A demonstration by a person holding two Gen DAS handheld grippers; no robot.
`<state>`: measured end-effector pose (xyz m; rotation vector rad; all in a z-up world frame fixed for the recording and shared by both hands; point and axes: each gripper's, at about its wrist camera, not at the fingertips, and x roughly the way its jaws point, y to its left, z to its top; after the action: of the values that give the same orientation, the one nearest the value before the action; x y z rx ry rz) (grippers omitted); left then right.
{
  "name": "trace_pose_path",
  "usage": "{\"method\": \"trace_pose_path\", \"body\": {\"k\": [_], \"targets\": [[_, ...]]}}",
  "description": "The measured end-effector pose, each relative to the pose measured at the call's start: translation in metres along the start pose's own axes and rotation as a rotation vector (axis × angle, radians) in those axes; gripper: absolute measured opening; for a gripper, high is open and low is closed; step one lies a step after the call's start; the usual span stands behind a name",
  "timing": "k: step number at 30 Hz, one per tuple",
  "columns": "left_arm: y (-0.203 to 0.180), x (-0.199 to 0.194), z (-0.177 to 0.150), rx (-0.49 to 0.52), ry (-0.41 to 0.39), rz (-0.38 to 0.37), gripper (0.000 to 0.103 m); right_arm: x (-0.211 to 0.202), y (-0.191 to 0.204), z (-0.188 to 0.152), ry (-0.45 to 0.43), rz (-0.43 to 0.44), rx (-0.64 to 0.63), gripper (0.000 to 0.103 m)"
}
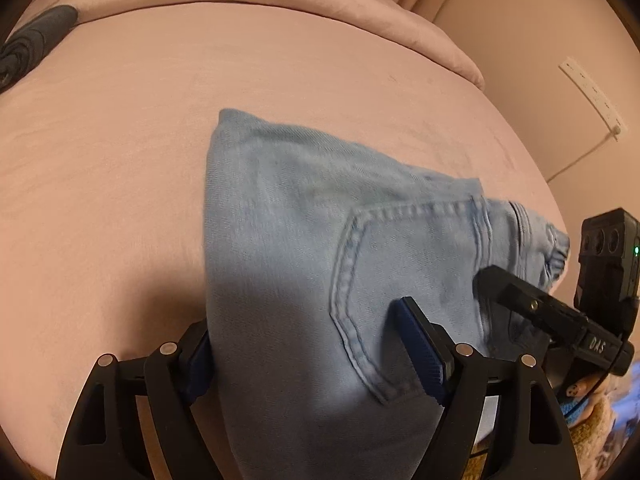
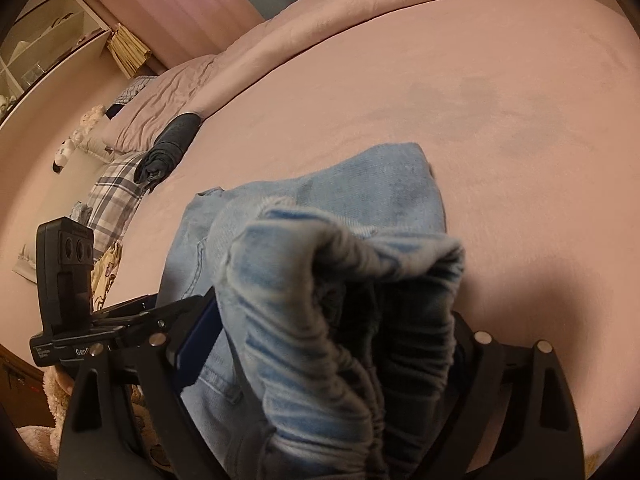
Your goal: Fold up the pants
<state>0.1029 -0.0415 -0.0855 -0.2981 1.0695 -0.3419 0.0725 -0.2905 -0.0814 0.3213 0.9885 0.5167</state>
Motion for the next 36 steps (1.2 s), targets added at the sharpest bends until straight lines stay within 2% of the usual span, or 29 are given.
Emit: {"method": "trace_pose_path", "body": {"k": [4, 10, 13, 16, 18, 22, 28, 36], "targets": [[-0.009, -0.006, -0.016, 0.029, 0.012, -0.035, 0.08, -0.009, -0.002, -0.011, -0.005, 0.024, 0.029, 0.079], [-0.011, 0.002, -0.009, -0.001, 0.017, -0.04, 0.08, 0.001, 0.002, -0.004, 0.028, 0.01, 0.024, 0.082], [-0.014, 0.0, -0.01, -0.007, -0.006, -0.023, 0.075, 0.007, 0.002, 0.0, 0.021, 0.02, 0.014, 0.082], [-0.024, -0.002, -0.012, -0.007, -0.047, 0.012, 0.061, 0.005, 0.005, -0.002, 0.003, -0.003, 0.022, 0.075], [-0.025, -0.01, -0.017, -0.013, -0.07, 0.027, 0.046, 0.002, 0.012, -0.005, -0.007, -0.038, -0.003, 0.066], [-0.027, -0.026, -0.015, -0.042, -0.104, 0.003, 0.033, -0.009, 0.016, -0.003, -0.036, -0.034, 0.021, 0.053], [-0.033, -0.057, -0.017, -0.026, -0.161, -0.016, 0.032, -0.029, 0.029, 0.003, -0.075, 0.028, 0.042, 0.048], [-0.026, -0.085, -0.02, -0.042, -0.24, -0.026, 0.032, -0.041, 0.062, 0.013, -0.125, 0.06, -0.031, 0.049]]}}
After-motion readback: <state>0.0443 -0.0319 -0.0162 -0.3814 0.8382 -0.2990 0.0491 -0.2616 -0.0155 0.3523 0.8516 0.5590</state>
